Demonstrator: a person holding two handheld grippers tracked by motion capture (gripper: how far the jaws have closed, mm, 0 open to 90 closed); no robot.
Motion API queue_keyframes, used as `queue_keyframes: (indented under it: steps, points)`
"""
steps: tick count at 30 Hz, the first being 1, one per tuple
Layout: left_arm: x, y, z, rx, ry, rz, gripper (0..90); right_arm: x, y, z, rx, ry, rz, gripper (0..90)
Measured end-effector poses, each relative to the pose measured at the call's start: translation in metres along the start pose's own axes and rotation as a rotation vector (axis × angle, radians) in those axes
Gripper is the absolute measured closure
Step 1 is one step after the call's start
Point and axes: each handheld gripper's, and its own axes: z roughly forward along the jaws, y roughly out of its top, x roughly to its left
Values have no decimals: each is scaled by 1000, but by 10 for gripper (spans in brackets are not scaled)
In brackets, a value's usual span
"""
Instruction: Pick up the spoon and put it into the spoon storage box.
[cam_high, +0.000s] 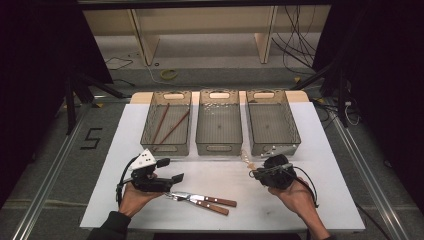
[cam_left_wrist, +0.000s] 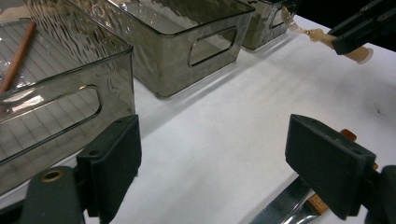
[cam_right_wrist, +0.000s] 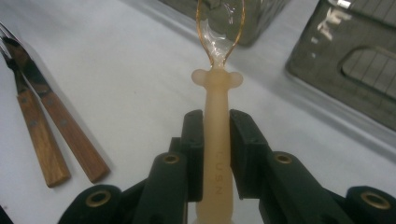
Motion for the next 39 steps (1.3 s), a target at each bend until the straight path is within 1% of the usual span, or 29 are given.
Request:
queue_keyframes:
  steps: [7,9,12,20,24,30,34,36,39]
  points:
    - [1,-1,-1,-11,1,-7,180,0,16,-3,-41,14,-9,774]
    - [1,-1,-1,-14,1,-7,179,0,20,-3,-45,14,-11,774]
    - [0,-1,-1,-18,3,-3,179,-3,26,-3,-63,22,-3,774]
    - [1,0,-3,-27,6,-5,178,-4,45,-3,-92,33,-6,774]
    - [2,-1,-4,-37,8,-13,177,-2,56,-1,-100,30,-14,775]
    - [2,-1,-6,-43,9,-12,175,-2,73,4,-123,33,-14,774]
    - [2,-1,-7,-51,10,-18,175,-3,83,8,-135,33,-7,774]
    - [2,-2,-8,-53,10,-20,174,-4,89,11,-135,27,-12,774]
    - [2,-2,-8,-51,10,-16,174,-8,95,14,-141,23,-2,775]
